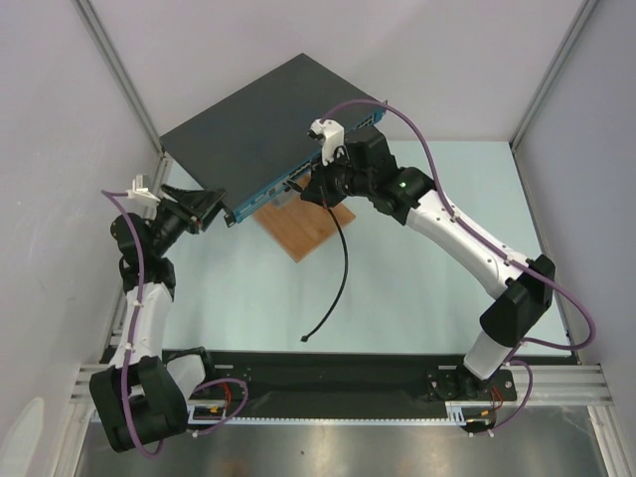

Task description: Insert the plug into the switch port

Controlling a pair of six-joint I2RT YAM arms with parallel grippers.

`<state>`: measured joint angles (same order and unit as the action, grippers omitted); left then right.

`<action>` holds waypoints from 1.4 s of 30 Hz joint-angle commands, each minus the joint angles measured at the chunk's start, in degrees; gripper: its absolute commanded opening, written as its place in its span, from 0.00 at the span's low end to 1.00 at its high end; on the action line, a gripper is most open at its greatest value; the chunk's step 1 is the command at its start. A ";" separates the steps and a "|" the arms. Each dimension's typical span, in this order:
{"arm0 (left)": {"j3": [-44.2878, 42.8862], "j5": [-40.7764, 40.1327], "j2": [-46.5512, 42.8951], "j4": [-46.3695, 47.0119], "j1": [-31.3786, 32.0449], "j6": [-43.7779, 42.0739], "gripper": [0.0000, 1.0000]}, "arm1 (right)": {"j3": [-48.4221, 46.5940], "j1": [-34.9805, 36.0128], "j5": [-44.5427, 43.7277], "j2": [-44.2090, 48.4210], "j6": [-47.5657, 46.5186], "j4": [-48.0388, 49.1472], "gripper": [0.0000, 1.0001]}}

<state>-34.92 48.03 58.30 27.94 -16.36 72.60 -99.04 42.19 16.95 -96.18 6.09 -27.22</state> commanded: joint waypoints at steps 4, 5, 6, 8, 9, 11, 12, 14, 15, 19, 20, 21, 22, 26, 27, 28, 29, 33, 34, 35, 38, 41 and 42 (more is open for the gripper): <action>-2.08 -0.22 1.37 1.77 1.07 -1.84 0.27 | 0.25 -0.62 0.71 0.38 3.05 3.23 0.00; -2.17 -0.04 1.46 1.68 0.98 -1.93 0.21 | 0.60 -0.54 0.89 0.55 3.40 3.40 0.00; -2.35 -0.13 1.55 1.50 1.07 -2.11 0.18 | 1.30 -0.53 0.98 0.64 3.93 3.84 0.00; -2.79 -0.13 1.81 0.71 1.07 -2.29 0.09 | 2.01 -0.53 1.07 1.00 4.46 4.46 0.00; -2.88 -0.13 1.90 0.71 1.07 -2.46 0.06 | 2.19 -0.45 1.07 1.00 4.63 4.63 0.00; -3.23 -0.04 1.90 0.44 1.07 -2.72 0.01 | 2.63 -0.27 0.98 1.17 5.07 4.72 0.00; -3.23 -0.13 1.90 0.27 1.07 -2.81 0.00 | 2.80 -0.18 1.07 1.17 5.07 4.81 0.00; -3.40 -0.13 1.73 -0.17 1.07 -2.99 0.00 | 3.33 -0.01 0.98 1.35 5.16 4.81 0.00; -3.40 -0.04 1.81 -0.17 1.07 -2.99 0.00 | 3.42 -0.09 0.98 1.26 5.16 5.07 0.00; -3.40 0.04 1.64 -0.43 0.98 -3.25 0.00 | 2.20 -0.45 0.72 0.65 5.07 5.43 0.00; -3.40 -0.04 1.64 -0.43 1.07 -3.25 0.00 | 1.93 -0.45 0.63 0.38 5.16 5.51 0.00; -3.32 0.04 1.64 -0.43 1.07 -3.25 0.00 | 1.66 -0.45 0.63 0.03 5.16 5.51 0.00; -3.40 -0.04 1.55 -0.43 1.07 -3.25 0.00 | 1.49 -0.62 0.72 -0.14 5.16 5.51 0.00; -3.49 0.05 1.55 -0.43 1.07 -3.34 0.00 | 0.87 -0.62 0.98 -0.67 5.43 5.86 0.00; -3.40 -0.04 1.55 -0.43 0.98 -3.25 0.00 | 0.87 -0.62 0.89 -0.76 5.43 5.95 0.00; -3.40 -0.04 1.46 -0.43 1.07 -3.25 0.00 | 0.78 -0.62 0.98 -0.94 5.43 5.87 0.00; -3.40 0.04 1.46 -0.43 1.07 -3.34 0.00 | 0.61 -0.71 0.98 -0.94 5.43 5.95 0.00; -3.32 0.05 1.37 -0.35 0.98 -3.34 0.00 | -0.01 -0.71 1.07 -1.46 5.69 6.22 0.00; -3.32 0.13 1.37 -0.43 1.07 -3.25 0.00 | -0.10 -0.71 1.07 -1.64 5.78 6.48 0.00; -3.40 0.13 1.37 -0.26 0.98 -3.25 0.00 | -0.18 -0.71 1.07 -1.73 5.78 6.57 0.00; -3.40 0.13 1.37 -0.26 1.07 -3.25 0.00 | -0.53 -0.71 0.80 -1.90 5.87 6.83 0.00; -3.14 0.22 1.29 -0.26 1.07 -3.34 0.00 | -0.89 -0.80 0.89 -1.82 5.69 6.92 0.00; -3.05 0.13 1.29 -0.35 1.07 -3.25 0.00 | -0.97 -0.80 0.89 -1.82 5.69 7.01 0.00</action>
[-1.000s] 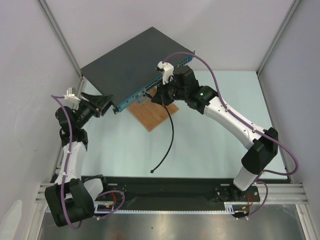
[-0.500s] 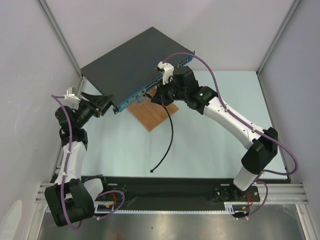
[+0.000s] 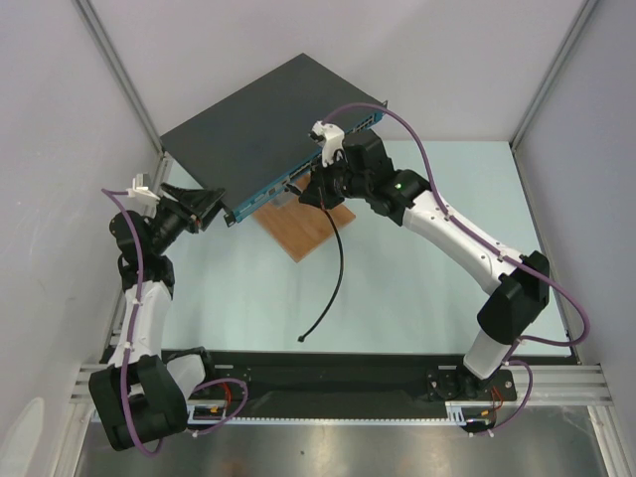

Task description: Insert the plug into the switch port

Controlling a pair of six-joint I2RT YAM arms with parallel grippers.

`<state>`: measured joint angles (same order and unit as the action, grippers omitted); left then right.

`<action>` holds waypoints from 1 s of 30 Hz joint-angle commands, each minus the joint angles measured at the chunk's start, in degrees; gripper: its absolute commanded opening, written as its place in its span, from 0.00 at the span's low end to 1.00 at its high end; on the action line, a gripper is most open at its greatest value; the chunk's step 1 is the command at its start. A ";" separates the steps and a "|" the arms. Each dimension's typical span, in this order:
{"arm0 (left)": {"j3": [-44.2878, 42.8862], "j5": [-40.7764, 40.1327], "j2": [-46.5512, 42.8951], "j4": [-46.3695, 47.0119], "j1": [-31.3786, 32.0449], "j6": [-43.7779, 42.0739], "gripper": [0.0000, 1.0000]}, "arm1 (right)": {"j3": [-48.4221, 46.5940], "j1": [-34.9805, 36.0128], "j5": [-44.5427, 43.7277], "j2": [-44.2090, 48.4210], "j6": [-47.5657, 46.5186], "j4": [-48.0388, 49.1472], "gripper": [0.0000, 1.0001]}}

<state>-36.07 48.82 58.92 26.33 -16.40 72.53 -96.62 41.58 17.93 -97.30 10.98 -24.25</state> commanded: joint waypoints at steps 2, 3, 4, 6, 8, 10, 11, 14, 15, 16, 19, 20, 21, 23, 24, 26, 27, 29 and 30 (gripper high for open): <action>-1.81 -0.57 0.59 1.53 1.11 -3.19 0.00 | -3.58 -0.19 0.26 -0.70 0.88 4.12 0.00; -1.72 -0.57 0.59 1.53 1.11 -3.19 0.00 | -3.58 -0.19 0.35 -0.70 0.88 4.12 0.00; -1.72 -0.57 0.67 1.62 1.11 -3.10 0.00 | -3.58 -0.27 0.61 -0.70 1.32 4.56 0.00; -1.63 -0.65 0.59 1.71 1.11 -3.10 0.00 | -3.58 -0.36 0.88 -0.70 1.67 4.83 0.00; -1.54 -0.65 0.67 1.71 1.02 -3.10 0.00 | -3.58 -0.71 1.22 -0.79 2.55 5.35 0.00; -1.54 -0.57 0.59 1.62 1.11 -3.10 0.00 | -3.58 -1.15 1.58 -0.88 3.25 5.70 0.00; -1.46 -0.57 0.50 1.71 1.02 -3.19 0.00 | -3.49 -1.41 2.10 -0.79 3.95 5.88 0.00; -1.45 -0.74 0.59 1.71 1.11 -3.10 0.00 | -3.14 -2.03 2.46 -0.70 4.66 6.67 0.00; -1.45 -0.65 0.59 1.71 1.02 -3.10 0.00 | -2.79 -2.21 2.81 -0.53 5.27 6.76 0.00; -1.45 -0.74 0.50 1.62 1.11 -3.10 0.00 | -2.61 -2.38 2.98 -0.44 5.71 7.28 0.00; -1.37 -0.74 0.67 1.80 1.02 -3.10 0.00 | -1.21 -3.00 4.21 0.09 7.38 9.13 0.00; -1.37 -0.65 0.67 1.71 1.11 -3.10 0.00 | -1.29 -3.09 4.48 0.18 7.56 9.39 0.00; -1.37 -0.65 0.67 1.71 1.11 -3.10 0.00 | -1.12 -3.09 4.57 0.26 7.74 9.57 0.00; -1.28 -0.57 0.59 1.71 1.11 -3.19 0.00 | -1.03 -2.82 3.26 0.18 7.56 9.40 0.00; -1.28 -0.74 0.59 1.62 1.11 -3.19 0.00 | -0.85 -2.82 2.99 0.09 7.39 9.31 0.00; -1.37 -0.74 0.50 1.53 1.11 -3.19 0.00 | -0.68 -2.65 1.85 -0.26 7.30 8.96 0.00; -1.37 -0.65 0.59 1.53 1.11 -3.19 0.00 | -0.59 -2.30 1.67 -0.35 7.21 9.04 0.00; -1.45 -0.74 0.59 1.53 1.11 -3.27 0.00 | 0.46 -2.03 0.79 -0.53 7.82 9.22 0.00; -1.45 -0.65 0.59 1.45 1.11 -3.27 0.00 | 0.64 -1.77 0.70 -0.70 8.43 9.83 0.00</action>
<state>-36.07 48.71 58.92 26.33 -16.43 72.53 -96.36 39.22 21.80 -97.56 17.65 -21.96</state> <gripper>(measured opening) 0.592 0.039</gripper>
